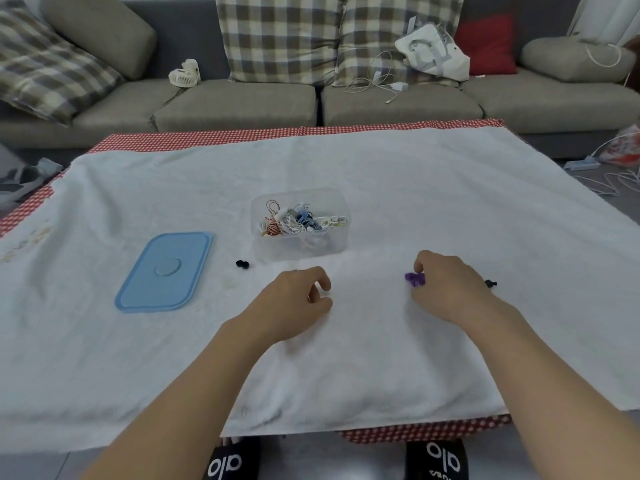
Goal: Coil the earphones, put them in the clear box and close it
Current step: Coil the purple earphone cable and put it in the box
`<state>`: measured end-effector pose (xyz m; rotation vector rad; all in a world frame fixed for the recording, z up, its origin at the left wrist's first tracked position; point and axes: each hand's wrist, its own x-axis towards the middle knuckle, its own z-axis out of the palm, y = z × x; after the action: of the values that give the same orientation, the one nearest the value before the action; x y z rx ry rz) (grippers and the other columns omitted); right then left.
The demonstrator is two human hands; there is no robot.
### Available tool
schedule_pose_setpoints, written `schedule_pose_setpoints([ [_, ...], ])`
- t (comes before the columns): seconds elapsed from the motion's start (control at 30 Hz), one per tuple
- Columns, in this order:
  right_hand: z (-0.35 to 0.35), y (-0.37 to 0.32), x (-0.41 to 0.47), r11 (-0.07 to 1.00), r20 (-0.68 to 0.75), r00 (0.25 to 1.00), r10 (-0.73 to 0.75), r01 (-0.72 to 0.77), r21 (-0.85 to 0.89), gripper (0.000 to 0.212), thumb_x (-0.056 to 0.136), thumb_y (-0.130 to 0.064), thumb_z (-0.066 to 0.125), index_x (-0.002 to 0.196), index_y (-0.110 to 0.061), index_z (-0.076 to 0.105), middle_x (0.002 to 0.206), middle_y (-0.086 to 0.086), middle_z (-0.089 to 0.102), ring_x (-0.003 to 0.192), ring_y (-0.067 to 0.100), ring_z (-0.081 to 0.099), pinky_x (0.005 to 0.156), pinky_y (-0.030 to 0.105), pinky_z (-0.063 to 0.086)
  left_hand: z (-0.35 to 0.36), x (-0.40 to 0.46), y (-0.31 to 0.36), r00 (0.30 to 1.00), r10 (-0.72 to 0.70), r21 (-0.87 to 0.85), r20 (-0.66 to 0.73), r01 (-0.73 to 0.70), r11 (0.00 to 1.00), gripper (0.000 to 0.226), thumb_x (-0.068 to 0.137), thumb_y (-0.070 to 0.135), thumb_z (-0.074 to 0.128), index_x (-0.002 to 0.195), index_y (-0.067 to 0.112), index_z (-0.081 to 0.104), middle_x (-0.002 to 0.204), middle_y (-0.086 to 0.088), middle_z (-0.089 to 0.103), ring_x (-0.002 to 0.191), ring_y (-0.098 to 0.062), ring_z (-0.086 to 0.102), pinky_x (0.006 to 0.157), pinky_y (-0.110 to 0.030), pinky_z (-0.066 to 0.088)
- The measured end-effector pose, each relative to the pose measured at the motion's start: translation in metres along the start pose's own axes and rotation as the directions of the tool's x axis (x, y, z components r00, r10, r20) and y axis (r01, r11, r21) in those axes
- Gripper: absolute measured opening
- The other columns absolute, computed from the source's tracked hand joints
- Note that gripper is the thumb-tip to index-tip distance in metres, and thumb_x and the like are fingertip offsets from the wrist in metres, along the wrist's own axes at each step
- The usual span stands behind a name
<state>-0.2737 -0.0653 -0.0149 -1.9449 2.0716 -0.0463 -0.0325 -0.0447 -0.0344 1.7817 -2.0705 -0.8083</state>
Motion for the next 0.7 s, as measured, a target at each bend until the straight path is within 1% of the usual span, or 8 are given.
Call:
schedule_pose_setpoints([
  [0.1, -0.002, -0.012, 0.002, 0.94, -0.033, 0.999, -0.041, 0.05, 0.337, 0.01, 0.092, -0.017, 0.058, 0.099, -0.013, 0.064, 0.096, 0.001, 0.067, 0.08, 0.016, 0.063, 0.06, 0.025, 0.043, -0.003, 0.0, -0.003, 0.999, -0.04, -0.046, 0.0, 0.04, 0.998, 0.015, 0.096, 0.026, 0.062, 0.111, 0.025, 0.063, 0.09, 0.012, 0.062, 0.073, -0.003, 0.056, 0.062, -0.017, 0.042],
  [0.17, -0.005, -0.026, 0.0, 0.81, 0.01, 0.999, -0.045, 0.03, 0.585, 0.012, 0.089, -0.011, 0.057, 0.096, -0.014, 0.066, 0.086, 0.001, 0.069, 0.068, 0.011, 0.066, 0.056, 0.022, 0.047, -0.009, 0.004, -0.008, 0.995, -0.085, -0.087, -0.043, 0.081, 0.993, 0.011, 0.095, 0.024, 0.061, 0.106, 0.025, 0.063, 0.092, 0.009, 0.063, 0.075, -0.007, 0.058, 0.06, -0.018, 0.043],
  [0.2, -0.006, -0.032, 0.001, 0.744, 0.042, 0.998, -0.052, 0.01, 0.669, 0.015, 0.088, -0.009, 0.054, 0.096, -0.014, 0.065, 0.084, 0.004, 0.071, 0.069, 0.016, 0.069, 0.06, 0.027, 0.053, -0.014, 0.006, -0.012, 0.991, -0.112, -0.099, -0.074, 0.104, 0.99, 0.009, 0.095, 0.021, 0.061, 0.104, 0.024, 0.063, 0.093, 0.007, 0.064, 0.075, -0.009, 0.059, 0.059, -0.019, 0.043],
  [0.27, -0.008, -0.046, -0.001, 0.621, 0.114, 0.991, -0.07, -0.046, 0.783, 0.017, 0.09, -0.007, 0.05, 0.098, -0.01, 0.065, 0.085, 0.01, 0.072, 0.07, 0.024, 0.069, 0.071, 0.04, 0.058, -0.025, 0.007, -0.022, 0.972, -0.184, -0.115, -0.149, 0.168, 0.979, 0.008, 0.093, 0.016, 0.061, 0.1, 0.02, 0.062, 0.093, 0.003, 0.064, 0.074, -0.01, 0.057, 0.057, -0.02, 0.041],
  [0.37, -0.007, -0.069, -0.005, 0.443, 0.248, 0.96, -0.128, -0.168, 0.88, 0.019, 0.093, 0.0, 0.045, 0.099, -0.001, 0.063, 0.084, 0.017, 0.066, 0.059, 0.025, 0.056, 0.062, 0.032, 0.052, -0.045, 0.005, -0.045, 0.893, -0.319, -0.135, -0.318, 0.29, 0.947, 0.009, 0.09, 0.014, 0.063, 0.098, 0.014, 0.059, 0.084, 0.002, 0.06, 0.08, -0.021, 0.058, 0.063, -0.028, 0.042],
  [0.43, -0.003, -0.084, -0.007, 0.356, 0.325, 0.93, -0.17, -0.249, 0.9, 0.019, 0.093, 0.003, 0.043, 0.096, 0.0, 0.061, 0.082, 0.019, 0.06, 0.057, 0.024, 0.048, 0.055, 0.027, 0.049, -0.055, 0.0, -0.062, 0.834, -0.389, -0.112, -0.391, 0.377, 0.919, 0.016, 0.09, 0.018, 0.065, 0.102, 0.012, 0.056, 0.091, -0.004, 0.062, 0.093, -0.029, 0.06, 0.074, -0.034, 0.044],
  [0.57, 0.009, -0.107, -0.001, 0.372, 0.392, 0.89, -0.234, -0.291, 0.882, 0.018, 0.093, 0.0, 0.047, 0.1, 0.005, 0.063, 0.082, 0.018, 0.063, 0.055, 0.021, 0.046, 0.052, 0.025, 0.048, -0.059, -0.012, -0.085, 0.856, -0.426, 0.059, -0.291, 0.461, 0.886, 0.031, 0.09, 0.031, 0.068, 0.114, 0.016, 0.054, 0.108, -0.006, 0.061, 0.098, -0.027, 0.06, 0.082, -0.036, 0.049],
  [0.7, 0.022, -0.117, 0.006, 0.53, 0.351, 0.891, -0.287, -0.157, 0.833, 0.019, 0.088, -0.009, 0.06, 0.103, -0.001, 0.069, 0.082, 0.01, 0.072, 0.053, 0.018, 0.049, 0.058, 0.028, 0.044, -0.057, -0.015, -0.093, 0.892, -0.364, 0.14, -0.269, 0.41, 0.901, 0.019, 0.092, 0.031, 0.066, 0.108, 0.023, 0.058, 0.103, 0.0, 0.062, 0.088, -0.019, 0.061, 0.079, -0.034, 0.053],
])
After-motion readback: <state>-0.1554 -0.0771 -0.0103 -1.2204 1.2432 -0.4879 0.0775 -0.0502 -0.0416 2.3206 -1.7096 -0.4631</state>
